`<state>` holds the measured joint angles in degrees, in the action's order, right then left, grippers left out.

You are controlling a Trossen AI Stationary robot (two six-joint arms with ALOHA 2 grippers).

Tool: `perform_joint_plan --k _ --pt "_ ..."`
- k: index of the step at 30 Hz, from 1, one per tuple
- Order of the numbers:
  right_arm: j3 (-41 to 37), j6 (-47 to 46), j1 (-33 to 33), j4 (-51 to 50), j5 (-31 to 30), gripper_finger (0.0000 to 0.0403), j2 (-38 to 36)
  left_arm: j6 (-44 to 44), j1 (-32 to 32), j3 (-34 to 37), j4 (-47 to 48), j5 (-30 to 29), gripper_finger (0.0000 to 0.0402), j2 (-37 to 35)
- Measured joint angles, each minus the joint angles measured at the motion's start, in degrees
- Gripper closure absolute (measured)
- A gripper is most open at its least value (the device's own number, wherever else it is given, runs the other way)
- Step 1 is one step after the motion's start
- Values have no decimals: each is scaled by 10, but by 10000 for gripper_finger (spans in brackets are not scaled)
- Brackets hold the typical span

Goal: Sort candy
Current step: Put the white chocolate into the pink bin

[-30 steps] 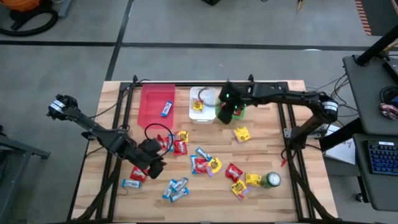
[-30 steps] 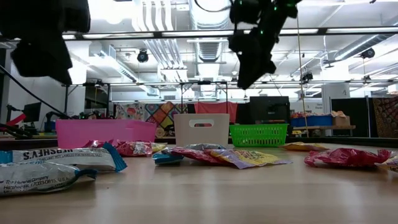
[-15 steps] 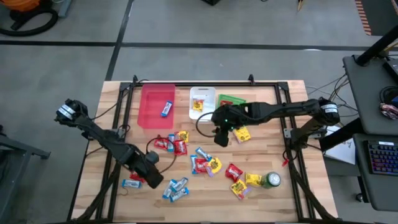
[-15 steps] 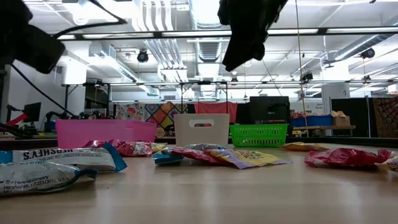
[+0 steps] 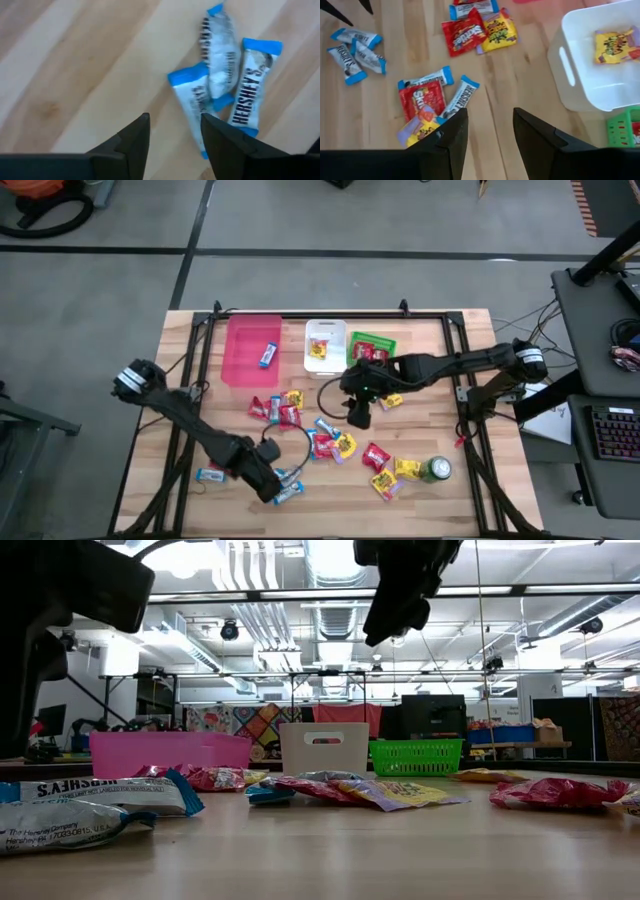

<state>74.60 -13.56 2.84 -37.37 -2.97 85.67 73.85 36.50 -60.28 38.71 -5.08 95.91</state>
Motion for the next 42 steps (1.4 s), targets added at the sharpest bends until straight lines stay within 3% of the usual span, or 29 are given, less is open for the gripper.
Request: perform_joint_plan --k 6,13,20,29,42 --pt "0 -2 16 -9 4 252 0 -1 8 -41 2 -9 190 52" --pt "0 -23 38 -18 4 254 0 11 9 -53 0 -17 189 91" --pt "0 -34 62 -17 4 255 0 10 10 -54 4 -18 225 87" --pt "0 -45 72 -13 0 261 0 18 12 -53 106 -15 295 83" --pt "0 -45 72 -13 -1 262 0 10 18 -56 167 2 322 70"
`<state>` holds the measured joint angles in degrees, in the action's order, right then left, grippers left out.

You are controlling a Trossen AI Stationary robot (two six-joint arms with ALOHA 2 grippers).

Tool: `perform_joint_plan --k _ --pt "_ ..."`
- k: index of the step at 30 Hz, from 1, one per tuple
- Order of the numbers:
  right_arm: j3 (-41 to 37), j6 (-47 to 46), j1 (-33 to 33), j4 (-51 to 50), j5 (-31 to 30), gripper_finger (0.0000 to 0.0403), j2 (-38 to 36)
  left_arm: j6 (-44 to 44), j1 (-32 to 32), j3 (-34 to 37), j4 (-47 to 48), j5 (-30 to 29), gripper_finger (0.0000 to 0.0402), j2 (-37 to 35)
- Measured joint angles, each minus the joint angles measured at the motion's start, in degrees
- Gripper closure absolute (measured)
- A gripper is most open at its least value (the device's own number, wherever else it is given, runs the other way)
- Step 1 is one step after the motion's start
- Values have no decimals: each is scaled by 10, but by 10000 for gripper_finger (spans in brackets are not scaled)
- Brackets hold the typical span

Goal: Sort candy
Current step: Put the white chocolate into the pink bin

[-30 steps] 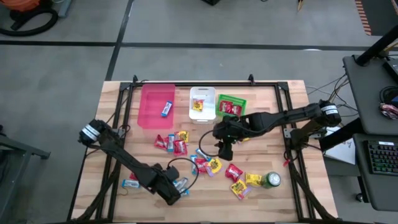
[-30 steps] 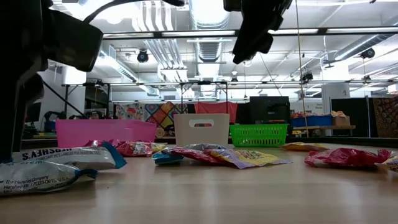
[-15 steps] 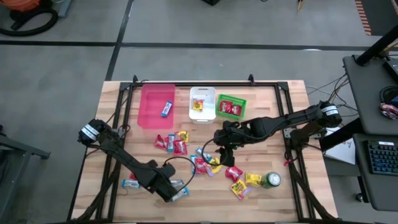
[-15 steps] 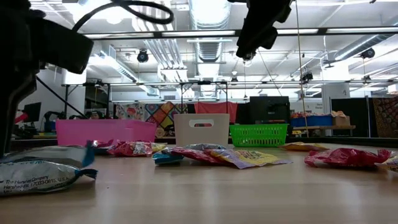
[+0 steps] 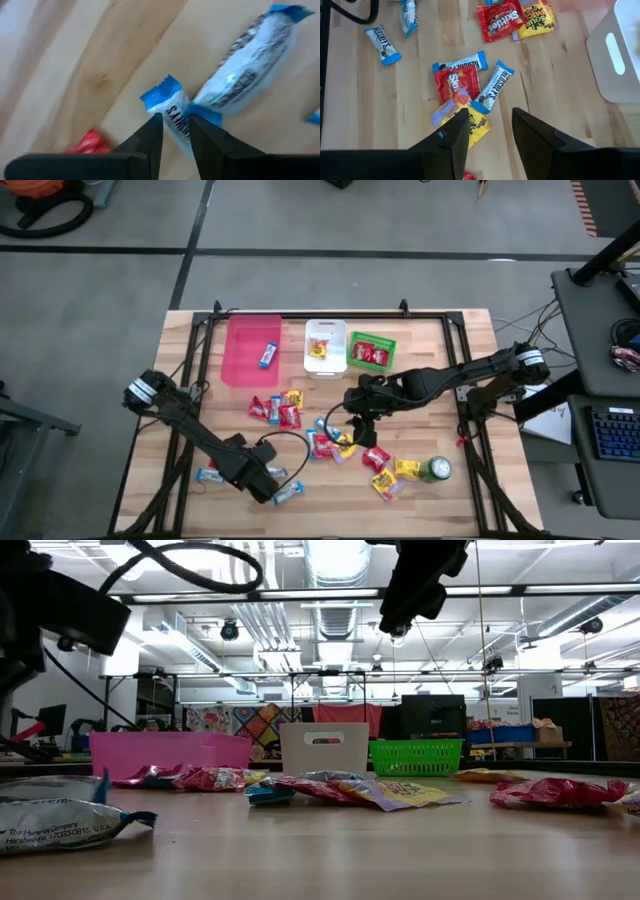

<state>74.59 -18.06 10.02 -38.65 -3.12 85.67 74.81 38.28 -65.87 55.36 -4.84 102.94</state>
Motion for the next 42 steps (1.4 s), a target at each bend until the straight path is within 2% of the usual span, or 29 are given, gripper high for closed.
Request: perform_joint_plan --k 6,10,16,23,35,42 --pt "0 0 0 0 -13 264 0 15 18 0 -8 -1 322 -37" --pt "0 0 0 1 -15 266 0 55 45 0 -40 0 306 -49" --pt "0 0 0 6 -15 266 0 139 56 0 -60 -1 260 -34" --pt "0 -7 0 8 -15 266 0 143 56 0 -61 -5 241 -1" --pt "0 -10 2 8 -15 266 0 134 56 7 -63 -7 279 20" --pt "0 -9 2 9 -15 266 0 127 56 7 -61 -9 342 23"
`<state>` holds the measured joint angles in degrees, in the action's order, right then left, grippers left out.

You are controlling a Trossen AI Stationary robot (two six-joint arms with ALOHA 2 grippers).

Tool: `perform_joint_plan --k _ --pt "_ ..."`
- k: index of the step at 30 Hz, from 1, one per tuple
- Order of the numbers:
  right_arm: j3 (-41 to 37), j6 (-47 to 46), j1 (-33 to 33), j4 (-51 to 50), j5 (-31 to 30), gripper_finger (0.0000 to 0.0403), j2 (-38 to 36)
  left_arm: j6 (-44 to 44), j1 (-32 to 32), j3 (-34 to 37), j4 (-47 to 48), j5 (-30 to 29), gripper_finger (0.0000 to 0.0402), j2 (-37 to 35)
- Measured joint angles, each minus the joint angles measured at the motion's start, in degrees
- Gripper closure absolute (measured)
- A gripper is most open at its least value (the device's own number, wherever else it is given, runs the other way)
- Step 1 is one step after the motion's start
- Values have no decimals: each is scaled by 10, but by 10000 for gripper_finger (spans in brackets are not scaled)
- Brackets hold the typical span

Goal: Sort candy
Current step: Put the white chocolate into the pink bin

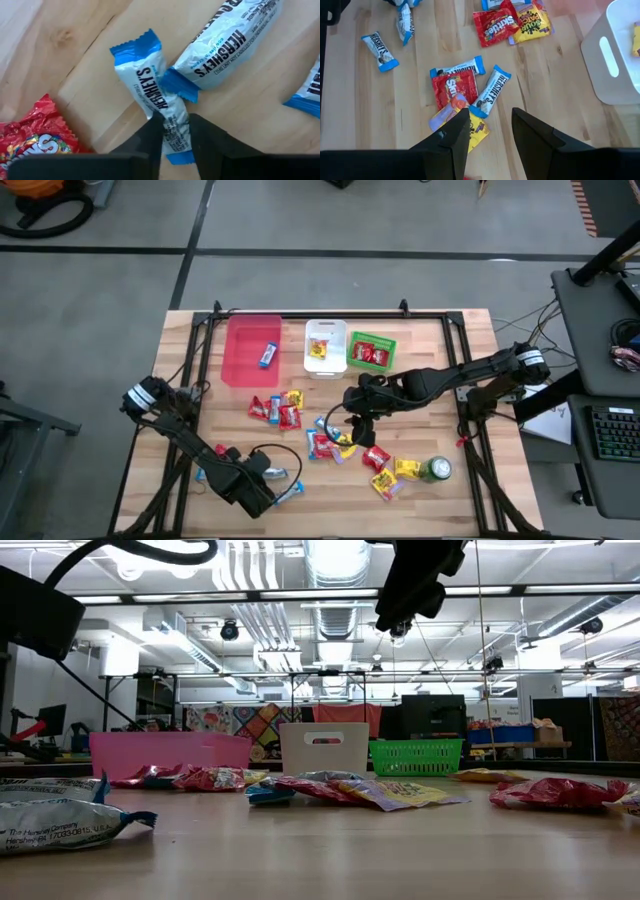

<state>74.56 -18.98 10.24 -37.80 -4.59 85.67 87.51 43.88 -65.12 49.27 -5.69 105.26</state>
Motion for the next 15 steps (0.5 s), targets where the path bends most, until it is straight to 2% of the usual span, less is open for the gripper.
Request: perform_joint_plan --k 3,5,12,15 --pt "0 0 0 0 0 266 0 -4 0 0 7 0 382 -5" --pt "0 0 0 0 0 266 0 -5 0 1 19 1 395 -10" --pt "0 1 0 0 0 266 0 -24 0 2 37 1 401 -40" --pt "0 4 0 0 0 266 0 -28 0 2 56 -20 401 -68"
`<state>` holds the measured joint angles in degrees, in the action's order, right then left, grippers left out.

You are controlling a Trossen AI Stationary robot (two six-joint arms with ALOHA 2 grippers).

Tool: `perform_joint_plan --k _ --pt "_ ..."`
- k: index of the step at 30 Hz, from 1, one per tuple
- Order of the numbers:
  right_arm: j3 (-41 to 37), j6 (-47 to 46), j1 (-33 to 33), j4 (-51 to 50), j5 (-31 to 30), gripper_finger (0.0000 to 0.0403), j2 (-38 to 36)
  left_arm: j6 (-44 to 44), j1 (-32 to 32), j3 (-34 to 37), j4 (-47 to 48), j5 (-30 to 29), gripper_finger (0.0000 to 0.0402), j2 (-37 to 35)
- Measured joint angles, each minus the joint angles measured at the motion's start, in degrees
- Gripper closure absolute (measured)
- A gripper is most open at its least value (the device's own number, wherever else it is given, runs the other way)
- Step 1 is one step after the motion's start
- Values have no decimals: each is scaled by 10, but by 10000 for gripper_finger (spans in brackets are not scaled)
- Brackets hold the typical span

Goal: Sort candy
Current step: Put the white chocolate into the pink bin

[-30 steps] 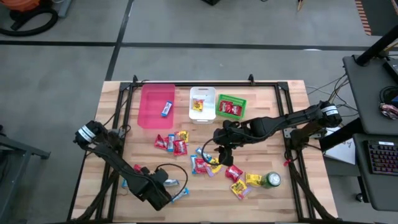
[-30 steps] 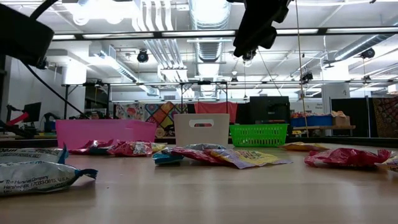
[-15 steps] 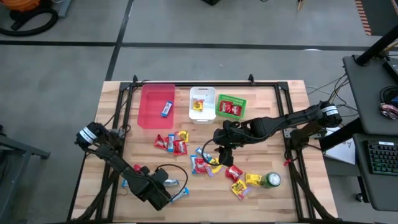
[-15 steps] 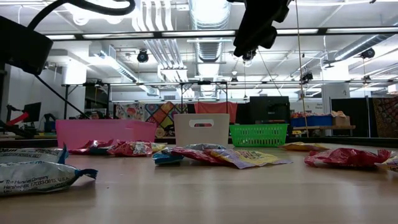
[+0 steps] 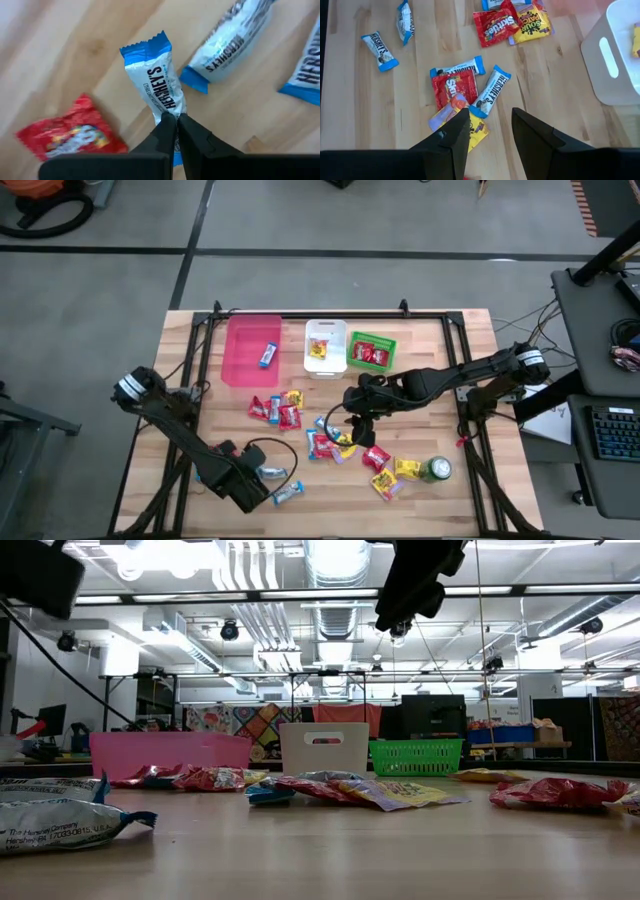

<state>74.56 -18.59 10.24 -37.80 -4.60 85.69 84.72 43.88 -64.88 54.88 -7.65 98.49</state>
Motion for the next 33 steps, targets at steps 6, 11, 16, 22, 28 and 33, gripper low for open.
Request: perform_joint_plan --k 6,11,16,22,28,33 --pt "0 6 0 6 0 266 0 0 -12 0 70 -85 401 -79" --pt "0 19 0 18 0 266 0 -36 -51 -1 135 -196 401 -157" --pt "0 28 0 43 0 266 0 -156 -137 -1 150 -282 401 -220" --pt "0 29 0 43 -29 266 0 -333 -292 -1 137 -337 401 -264" --pt "0 28 -2 43 -47 266 0 -533 -479 4 82 -330 401 -274" --pt "0 27 -1 60 -48 266 0 -687 -629 28 -21 -233 401 -273"
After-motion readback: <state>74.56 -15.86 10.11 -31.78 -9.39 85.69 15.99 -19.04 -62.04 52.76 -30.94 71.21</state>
